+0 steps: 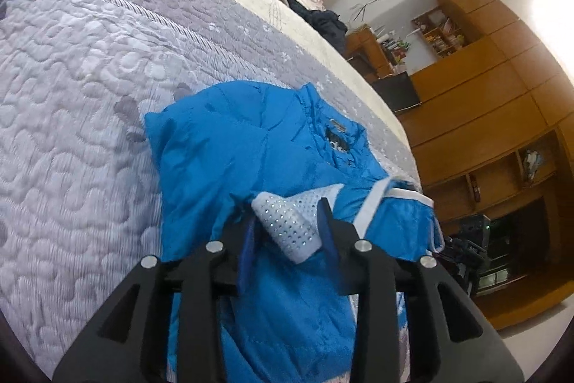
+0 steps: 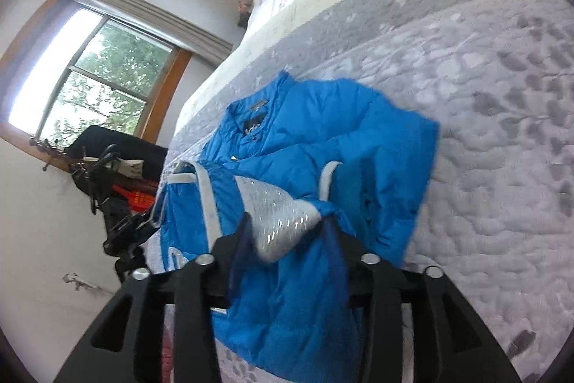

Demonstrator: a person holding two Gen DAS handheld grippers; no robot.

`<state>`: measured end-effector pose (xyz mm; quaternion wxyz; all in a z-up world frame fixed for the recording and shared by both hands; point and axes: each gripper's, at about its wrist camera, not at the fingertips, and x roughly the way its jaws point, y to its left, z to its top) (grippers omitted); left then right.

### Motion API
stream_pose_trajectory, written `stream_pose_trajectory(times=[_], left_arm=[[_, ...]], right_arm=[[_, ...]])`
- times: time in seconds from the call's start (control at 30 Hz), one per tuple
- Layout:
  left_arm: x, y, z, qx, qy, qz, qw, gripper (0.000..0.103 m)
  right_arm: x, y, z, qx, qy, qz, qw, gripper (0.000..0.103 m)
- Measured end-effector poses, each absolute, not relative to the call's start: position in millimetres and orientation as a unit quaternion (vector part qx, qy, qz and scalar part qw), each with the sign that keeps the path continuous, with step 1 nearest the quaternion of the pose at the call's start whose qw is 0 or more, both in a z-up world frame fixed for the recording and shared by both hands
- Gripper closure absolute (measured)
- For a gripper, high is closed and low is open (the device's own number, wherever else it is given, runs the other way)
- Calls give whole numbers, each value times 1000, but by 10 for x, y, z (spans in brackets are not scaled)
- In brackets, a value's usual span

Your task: Fold large clothes

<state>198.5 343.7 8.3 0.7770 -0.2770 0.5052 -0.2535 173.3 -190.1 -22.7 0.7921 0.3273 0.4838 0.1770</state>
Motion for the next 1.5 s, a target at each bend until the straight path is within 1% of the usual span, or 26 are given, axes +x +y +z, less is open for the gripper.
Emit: stream_pose_trajectory(times=[0.03, 0.13, 0.23, 0.33, 0.37, 0.4, 0.43, 0.47, 0.53, 0.57, 0.7, 0.77, 0.87, 0.97, 1.0, 1.03, 1.07, 1.1, 1.13, 1.17, 1.2, 1.23, 1.27, 1.33, 1.5], left_arm=[[1944, 3467, 106, -277, 502, -254, 778, 69], [1862, 3534, 160, -281, 495, -254, 782, 66], [1753, 3672, 292, -268, 470, -225, 810, 54], [1661, 3764, 454, -243, 444, -205, 838, 51], [1640, 3742, 516, -218, 434, -200, 851, 46], [1639, 3717, 562, -200, 430, -202, 857, 43], [1645, 3678, 585, -181, 428, -208, 861, 39], [1652, 3617, 594, -162, 427, -216, 863, 37], [1663, 3447, 580, -115, 426, -235, 866, 34], [1674, 3344, 542, -88, 425, -239, 869, 33], [1729, 3118, 434, -23, 421, -248, 872, 29], [1772, 3025, 392, 2, 420, -252, 872, 26], [1875, 2933, 302, 30, 420, -247, 873, 25], [1971, 2783, 247, 64, 423, -241, 871, 24], [1988, 2726, 239, 76, 422, -236, 872, 24], [1999, 2688, 231, 81, 422, -232, 873, 25], [2008, 2657, 226, 85, 422, -227, 873, 29], [2017, 2622, 220, 90, 421, -218, 876, 34], [2018, 2598, 221, 94, 420, -210, 878, 47], [2016, 2588, 230, 96, 419, -203, 880, 54], [2003, 2603, 246, 93, 416, -196, 883, 58], [1989, 2629, 265, 87, 414, -194, 885, 67], [1967, 2670, 289, 77, 412, -195, 887, 74], [1905, 2747, 346, 56, 408, -199, 890, 80], [1473, 2850, 493, 43, 380, -219, 898, 84]], right_arm=[[1693, -1917, -190, 318, 480, 167, 800, 46], [1576, -1966, -117, 303, 472, 152, 814, 45], [1465, -1956, -65, 286, 468, 150, 823, 45], [1406, -1873, 4, 259, 466, 150, 832, 45], [1412, -1827, 32, 249, 465, 149, 836, 45], [1428, -1769, 70, 234, 463, 150, 842, 44], [1457, -1714, 105, 221, 460, 151, 847, 40], [1491, -1658, 127, 210, 458, 152, 850, 33], [1621, -1512, 149, 185, 458, 155, 856, 27], [1702, -1437, 137, 170, 462, 156, 857, 26], [1983, -1283, 21, 134, 476, 140, 857, 24], [2128, -1231, -47, 124, 482, 137, 856, 24], [2271, -1180, -116, 110, 487, 133, 856, 21], [2381, -1130, -198, 107, 495, 132, 852, 21], [2403, -1115, -218, 102, 495, 127, 853, 22], [2411, -1107, -225, 99, 495, 124, 854, 28], [2414, -1102, -229, 95, 495, 120, 855, 43], [2405, -1103, -236, 90, 494, 114, 857, 52], [2389, -1104, -235, 87, 492, 114, 858, 63], [2374, -1104, -224, 86, 490, 117, 859, 74], [2333, -1111, -206, 85, 485, 120, 862, 78], [2294, -1118, -180, 84, 480, 123, 865, 82], [2254, -1127, -153, 82, 473, 124, 868, 85], [2147, -1159, -85, 87, 460, 129, 874, 87], [1750, -1178, 28, 102, 441, 153, 879, 90]])
